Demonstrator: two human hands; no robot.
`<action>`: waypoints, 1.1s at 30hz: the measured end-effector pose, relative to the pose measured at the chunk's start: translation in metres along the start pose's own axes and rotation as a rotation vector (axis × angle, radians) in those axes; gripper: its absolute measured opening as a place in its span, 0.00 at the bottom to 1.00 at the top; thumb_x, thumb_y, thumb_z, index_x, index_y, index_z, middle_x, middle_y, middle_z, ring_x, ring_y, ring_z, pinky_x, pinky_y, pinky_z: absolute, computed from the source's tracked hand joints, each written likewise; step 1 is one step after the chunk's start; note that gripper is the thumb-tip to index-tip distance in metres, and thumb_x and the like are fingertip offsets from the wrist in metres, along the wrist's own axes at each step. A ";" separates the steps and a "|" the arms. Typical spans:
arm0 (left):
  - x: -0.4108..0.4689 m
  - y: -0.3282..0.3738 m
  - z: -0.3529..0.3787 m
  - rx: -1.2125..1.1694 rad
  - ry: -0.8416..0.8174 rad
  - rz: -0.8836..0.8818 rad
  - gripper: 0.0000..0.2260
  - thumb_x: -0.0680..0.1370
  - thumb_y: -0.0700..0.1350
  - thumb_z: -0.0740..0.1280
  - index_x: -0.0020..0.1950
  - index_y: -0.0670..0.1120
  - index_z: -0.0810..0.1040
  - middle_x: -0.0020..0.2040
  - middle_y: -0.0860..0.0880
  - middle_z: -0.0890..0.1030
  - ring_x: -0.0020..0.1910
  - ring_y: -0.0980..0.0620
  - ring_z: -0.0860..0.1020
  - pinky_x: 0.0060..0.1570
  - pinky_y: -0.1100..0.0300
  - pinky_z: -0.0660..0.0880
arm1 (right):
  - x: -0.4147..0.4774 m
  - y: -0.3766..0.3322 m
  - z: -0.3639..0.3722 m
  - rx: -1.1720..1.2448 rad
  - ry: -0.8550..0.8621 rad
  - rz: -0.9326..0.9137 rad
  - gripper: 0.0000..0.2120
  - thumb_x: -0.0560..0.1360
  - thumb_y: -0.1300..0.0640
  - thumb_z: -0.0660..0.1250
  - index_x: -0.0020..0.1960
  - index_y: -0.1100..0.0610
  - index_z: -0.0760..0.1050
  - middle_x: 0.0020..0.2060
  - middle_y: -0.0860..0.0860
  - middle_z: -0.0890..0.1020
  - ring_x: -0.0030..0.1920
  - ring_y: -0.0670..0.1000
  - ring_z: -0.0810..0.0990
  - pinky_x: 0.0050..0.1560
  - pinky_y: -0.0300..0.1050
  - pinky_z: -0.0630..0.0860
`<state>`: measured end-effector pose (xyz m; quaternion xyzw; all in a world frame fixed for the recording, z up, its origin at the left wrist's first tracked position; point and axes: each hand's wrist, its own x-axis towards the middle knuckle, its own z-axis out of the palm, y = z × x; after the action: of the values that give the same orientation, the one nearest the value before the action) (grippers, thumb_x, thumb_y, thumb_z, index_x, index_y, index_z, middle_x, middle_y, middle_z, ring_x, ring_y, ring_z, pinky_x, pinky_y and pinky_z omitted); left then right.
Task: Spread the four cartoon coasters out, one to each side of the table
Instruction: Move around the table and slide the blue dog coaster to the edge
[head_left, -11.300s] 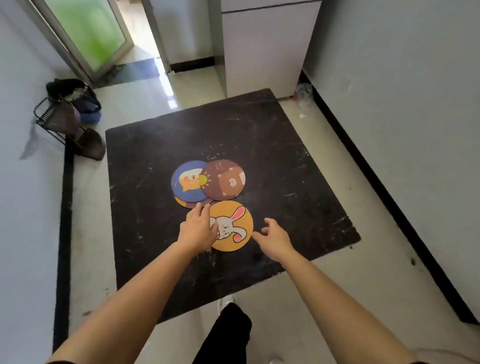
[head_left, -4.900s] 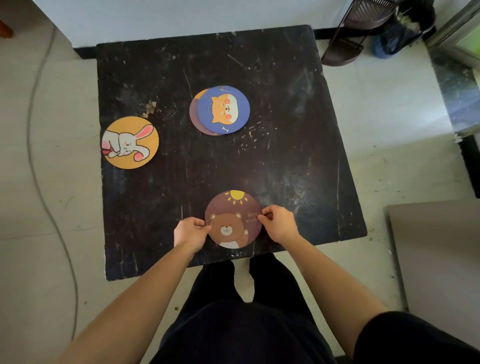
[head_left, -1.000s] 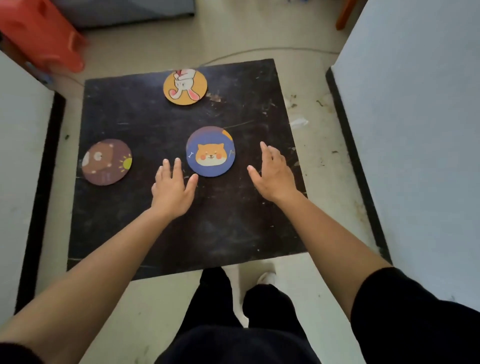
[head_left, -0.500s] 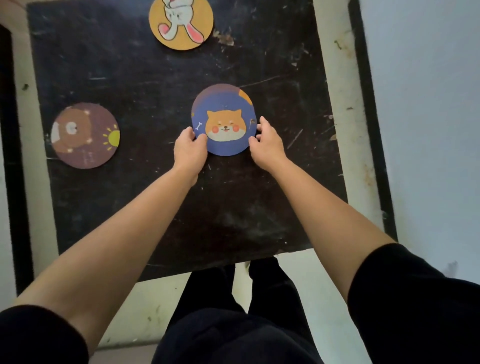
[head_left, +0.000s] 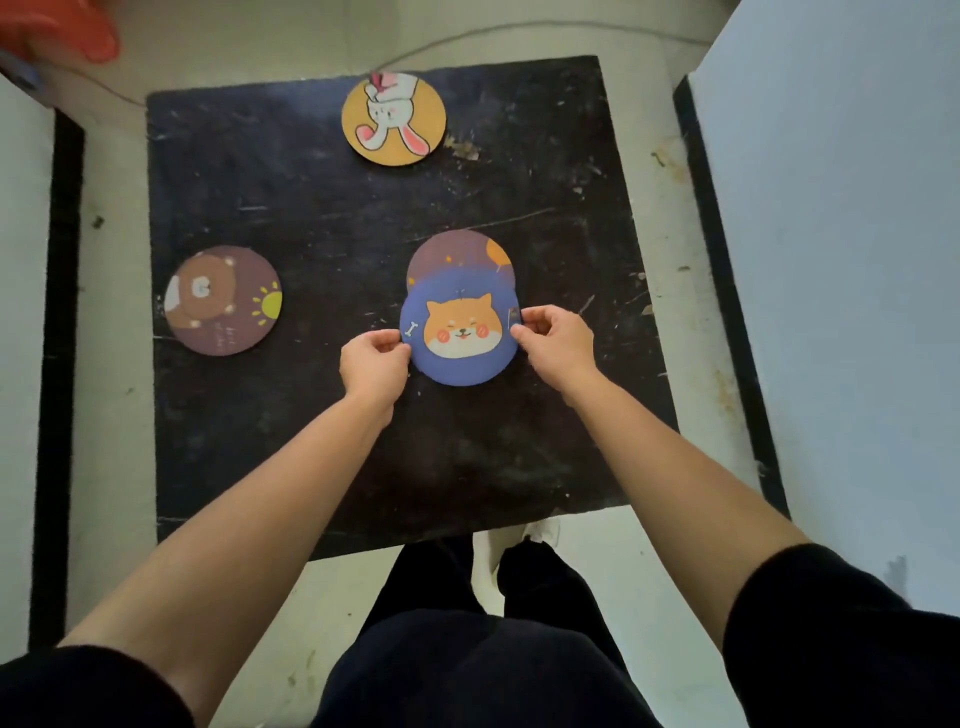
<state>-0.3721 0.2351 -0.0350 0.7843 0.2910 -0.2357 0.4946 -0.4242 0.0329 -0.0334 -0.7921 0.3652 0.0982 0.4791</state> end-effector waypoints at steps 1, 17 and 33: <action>-0.006 -0.006 -0.005 0.005 0.009 0.001 0.12 0.76 0.39 0.70 0.60 0.44 0.81 0.52 0.46 0.84 0.51 0.49 0.82 0.54 0.50 0.81 | -0.007 0.003 -0.001 0.001 -0.020 0.011 0.13 0.76 0.55 0.71 0.59 0.56 0.81 0.51 0.52 0.85 0.52 0.52 0.83 0.58 0.53 0.80; -0.060 -0.144 -0.044 0.103 0.119 -0.201 0.10 0.76 0.38 0.69 0.56 0.43 0.81 0.53 0.43 0.83 0.54 0.43 0.81 0.56 0.44 0.80 | -0.103 0.083 0.042 -0.293 -0.342 0.093 0.08 0.77 0.52 0.68 0.43 0.53 0.83 0.43 0.50 0.85 0.46 0.51 0.82 0.47 0.46 0.78; -0.060 -0.146 -0.046 0.424 0.062 -0.132 0.13 0.78 0.42 0.68 0.62 0.42 0.77 0.60 0.42 0.81 0.58 0.44 0.79 0.57 0.49 0.77 | -0.110 0.093 0.057 -0.396 -0.210 0.122 0.10 0.78 0.49 0.67 0.53 0.54 0.82 0.50 0.52 0.85 0.50 0.52 0.81 0.49 0.47 0.78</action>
<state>-0.5119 0.3132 -0.0703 0.8569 0.3005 -0.2993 0.2930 -0.5547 0.1082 -0.0715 -0.8325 0.3344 0.2784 0.3430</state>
